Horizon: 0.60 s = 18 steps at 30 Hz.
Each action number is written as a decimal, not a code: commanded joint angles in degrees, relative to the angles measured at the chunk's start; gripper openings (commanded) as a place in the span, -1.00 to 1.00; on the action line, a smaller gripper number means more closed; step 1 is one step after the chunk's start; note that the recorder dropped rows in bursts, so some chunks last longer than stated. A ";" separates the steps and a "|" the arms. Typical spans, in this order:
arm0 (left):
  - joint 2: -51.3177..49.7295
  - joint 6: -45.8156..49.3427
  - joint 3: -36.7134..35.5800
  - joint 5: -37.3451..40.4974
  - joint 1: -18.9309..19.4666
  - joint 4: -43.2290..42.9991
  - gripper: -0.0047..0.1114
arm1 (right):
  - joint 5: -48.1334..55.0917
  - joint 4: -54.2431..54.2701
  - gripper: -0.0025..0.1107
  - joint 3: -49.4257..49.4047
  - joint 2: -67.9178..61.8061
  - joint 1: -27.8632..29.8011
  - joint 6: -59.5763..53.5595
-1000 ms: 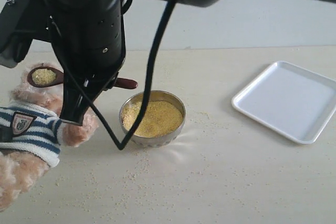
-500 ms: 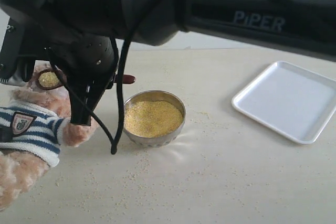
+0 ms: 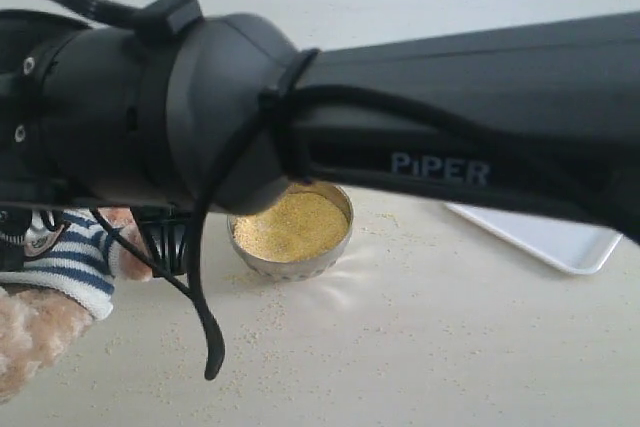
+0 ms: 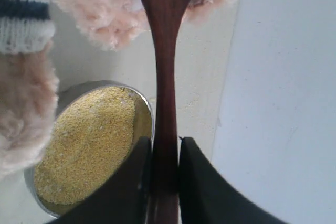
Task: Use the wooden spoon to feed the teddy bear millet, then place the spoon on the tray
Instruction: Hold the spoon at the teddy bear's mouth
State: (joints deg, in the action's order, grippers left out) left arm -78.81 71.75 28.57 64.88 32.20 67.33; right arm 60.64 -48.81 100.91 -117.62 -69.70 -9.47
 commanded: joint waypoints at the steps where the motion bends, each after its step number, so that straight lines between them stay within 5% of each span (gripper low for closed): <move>1: 0.05 -0.14 0.35 0.93 0.17 1.37 -0.83 | -1.01 -6.56 -0.96 -0.45 0.36 -1.27 5.46; 18: 0.05 -0.14 0.35 0.93 0.17 1.37 -0.83 | 0.44 -19.95 -0.96 -7.13 0.36 -4.54 18.75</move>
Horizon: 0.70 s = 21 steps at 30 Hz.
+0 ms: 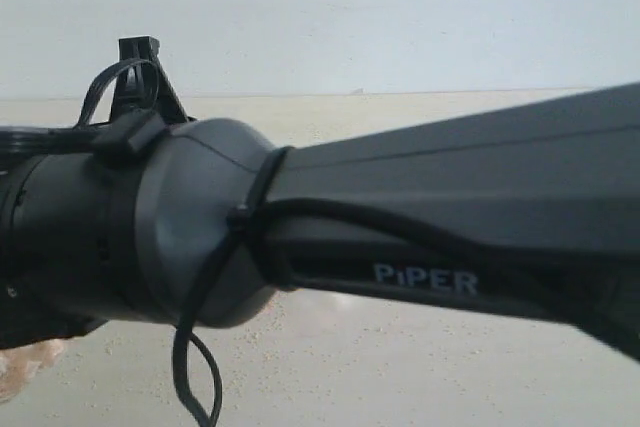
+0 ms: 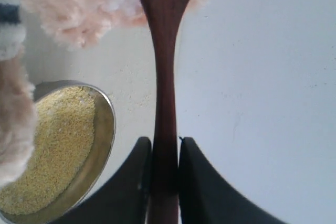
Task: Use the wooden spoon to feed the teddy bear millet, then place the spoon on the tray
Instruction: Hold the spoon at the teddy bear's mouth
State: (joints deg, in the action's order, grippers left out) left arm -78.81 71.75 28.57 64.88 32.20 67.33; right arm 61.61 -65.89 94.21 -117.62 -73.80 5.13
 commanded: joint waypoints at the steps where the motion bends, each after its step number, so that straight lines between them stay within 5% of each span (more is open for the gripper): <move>1: 0.05 -0.14 0.35 0.93 0.17 1.37 -0.83 | -0.53 -3.28 -0.96 -0.43 0.36 -0.44 4.92; 21: 0.05 -0.14 0.35 0.93 0.17 1.37 -0.83 | 2.16 -7.58 -0.96 -4.40 0.36 -2.28 8.50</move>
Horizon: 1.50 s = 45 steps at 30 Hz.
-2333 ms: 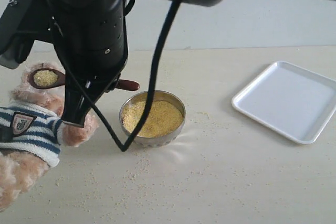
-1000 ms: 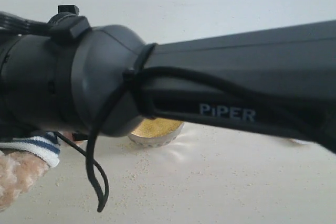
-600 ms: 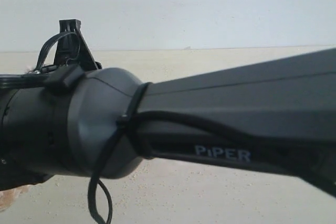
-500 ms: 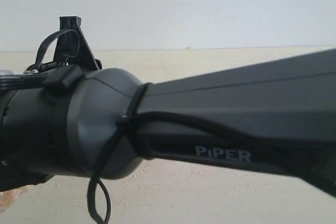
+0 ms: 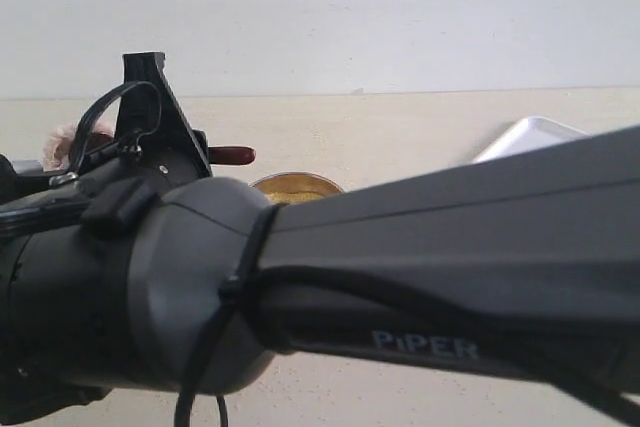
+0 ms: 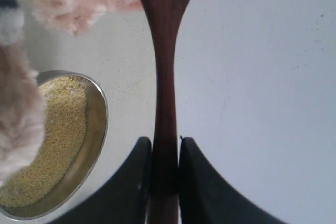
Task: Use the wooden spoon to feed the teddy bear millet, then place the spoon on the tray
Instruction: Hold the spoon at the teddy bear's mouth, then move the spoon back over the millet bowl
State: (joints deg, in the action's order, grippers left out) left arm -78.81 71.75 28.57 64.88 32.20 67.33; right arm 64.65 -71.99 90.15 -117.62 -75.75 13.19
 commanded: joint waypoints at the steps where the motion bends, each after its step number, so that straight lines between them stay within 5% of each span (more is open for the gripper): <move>1: 0.05 -0.14 0.35 0.93 0.17 1.37 -0.83 | -0.62 -1.60 -0.96 -0.34 0.36 -0.34 0.07; 19: 0.05 -0.14 0.35 0.93 0.17 1.37 -0.83 | -1.21 2.92 -0.96 -0.20 6.26 0.24 6.67; 25: 0.05 -0.14 0.35 0.93 0.17 1.37 -0.83 | -1.88 23.92 -0.96 -0.20 13.82 6.87 3.46; 31: 0.05 -0.14 0.35 0.93 0.17 1.37 -0.83 | 2.56 50.50 -0.96 -0.87 15.75 21.04 -12.23; 38: 0.05 -0.14 0.35 0.93 0.17 1.37 -0.83 | 5.31 59.43 -0.96 -3.27 15.75 27.88 -21.76; 45: 0.05 -0.14 0.35 0.93 0.17 1.37 -0.83 | 5.31 55.41 -0.96 -4.55 13.81 29.44 -24.13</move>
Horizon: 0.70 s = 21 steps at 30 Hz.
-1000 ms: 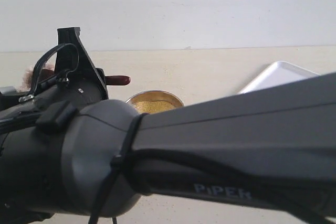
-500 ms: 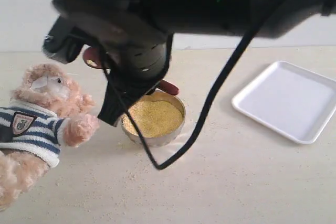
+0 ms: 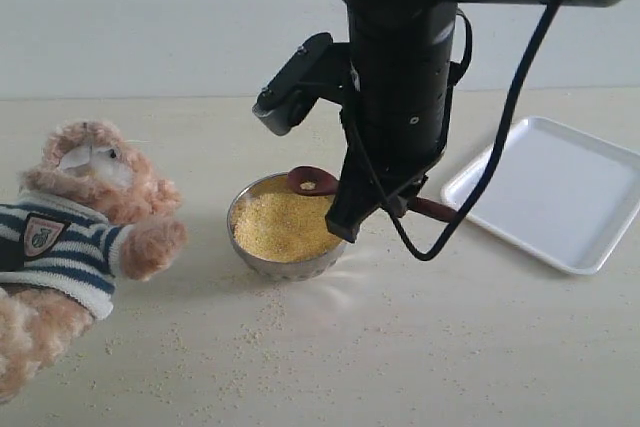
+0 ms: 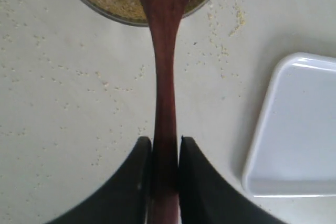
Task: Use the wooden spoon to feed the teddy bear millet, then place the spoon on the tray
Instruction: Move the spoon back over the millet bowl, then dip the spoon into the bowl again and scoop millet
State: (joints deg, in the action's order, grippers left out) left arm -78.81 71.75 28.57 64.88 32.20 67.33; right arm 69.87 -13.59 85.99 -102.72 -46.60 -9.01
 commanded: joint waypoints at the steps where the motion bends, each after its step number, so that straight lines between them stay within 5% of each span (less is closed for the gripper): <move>1: 0.05 -0.14 0.35 0.93 0.17 1.37 -0.83 | 0.09 -3.89 -0.96 -0.38 -1.82 0.30 -2.00; 21: 0.05 -0.14 0.35 0.93 0.17 1.37 -0.83 | 0.09 -32.88 -0.96 0.94 -11.37 -7.72 2.11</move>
State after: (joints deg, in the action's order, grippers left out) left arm -78.81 71.75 28.57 64.88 32.20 67.33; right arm 69.86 -42.34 86.62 -113.48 -53.33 -7.64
